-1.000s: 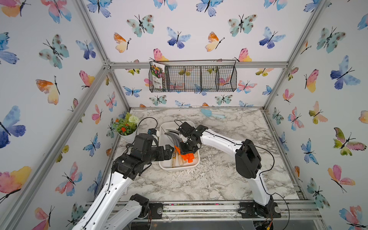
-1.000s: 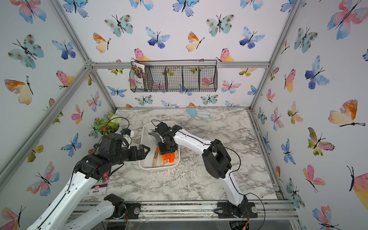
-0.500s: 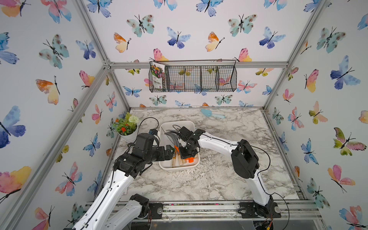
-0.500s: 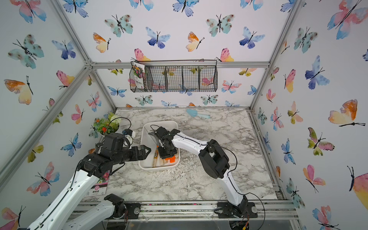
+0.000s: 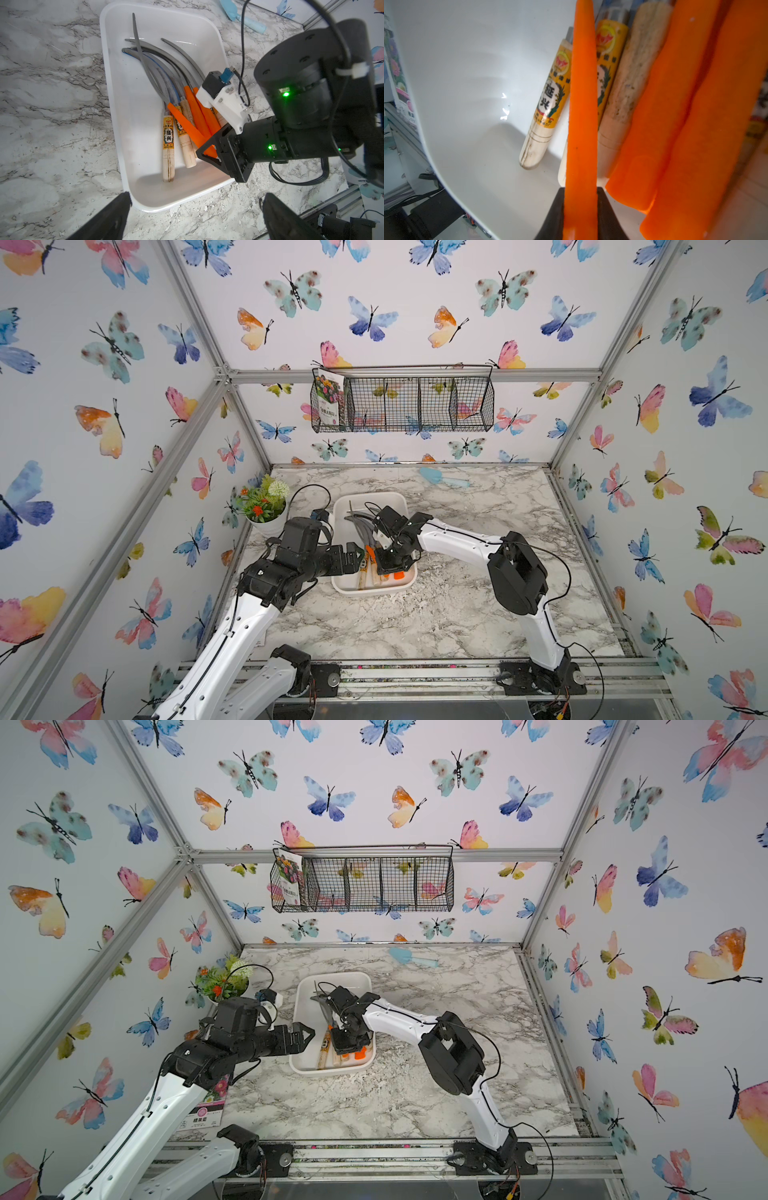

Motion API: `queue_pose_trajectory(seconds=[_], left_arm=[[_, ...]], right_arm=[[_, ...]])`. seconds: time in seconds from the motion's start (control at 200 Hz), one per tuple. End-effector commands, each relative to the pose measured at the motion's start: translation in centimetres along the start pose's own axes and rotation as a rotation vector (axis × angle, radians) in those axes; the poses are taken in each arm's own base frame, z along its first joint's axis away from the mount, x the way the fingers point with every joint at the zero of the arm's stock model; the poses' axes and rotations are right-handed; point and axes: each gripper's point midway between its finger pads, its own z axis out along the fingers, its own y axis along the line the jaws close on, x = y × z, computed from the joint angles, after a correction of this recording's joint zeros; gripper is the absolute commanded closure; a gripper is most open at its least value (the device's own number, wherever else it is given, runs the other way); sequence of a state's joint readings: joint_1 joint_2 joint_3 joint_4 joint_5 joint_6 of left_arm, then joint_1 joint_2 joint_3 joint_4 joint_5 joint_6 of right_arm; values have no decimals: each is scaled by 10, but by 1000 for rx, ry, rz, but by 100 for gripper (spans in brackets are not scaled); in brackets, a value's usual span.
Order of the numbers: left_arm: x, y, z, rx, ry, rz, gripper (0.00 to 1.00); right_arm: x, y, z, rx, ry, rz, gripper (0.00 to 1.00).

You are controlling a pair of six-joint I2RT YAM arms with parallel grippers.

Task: Put small sickles into storage boxes
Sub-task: Adjust the sickle in the storage box.

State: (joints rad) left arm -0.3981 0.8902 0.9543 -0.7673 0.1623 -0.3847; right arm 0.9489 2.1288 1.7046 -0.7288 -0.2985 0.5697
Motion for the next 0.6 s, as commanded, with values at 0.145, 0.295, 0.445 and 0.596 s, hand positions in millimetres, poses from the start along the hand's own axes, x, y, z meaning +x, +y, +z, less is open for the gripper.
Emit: queue_pose_trajectory(seconds=[0.145, 0.295, 0.445, 0.596], left_arm=[[0, -2, 2, 25, -3, 14, 2], [-4, -3, 3, 27, -7, 16, 2], [-7, -4, 2, 29, -12, 16, 2], [-9, -2, 2, 24, -15, 18, 2]], right_arm=[[7, 38, -15, -197, 16, 19, 80], [8, 43, -17, -228, 14, 20, 58], [3, 36, -26, -167, -19, -6, 33], [-3, 27, -36, -125, -38, -18, 22]])
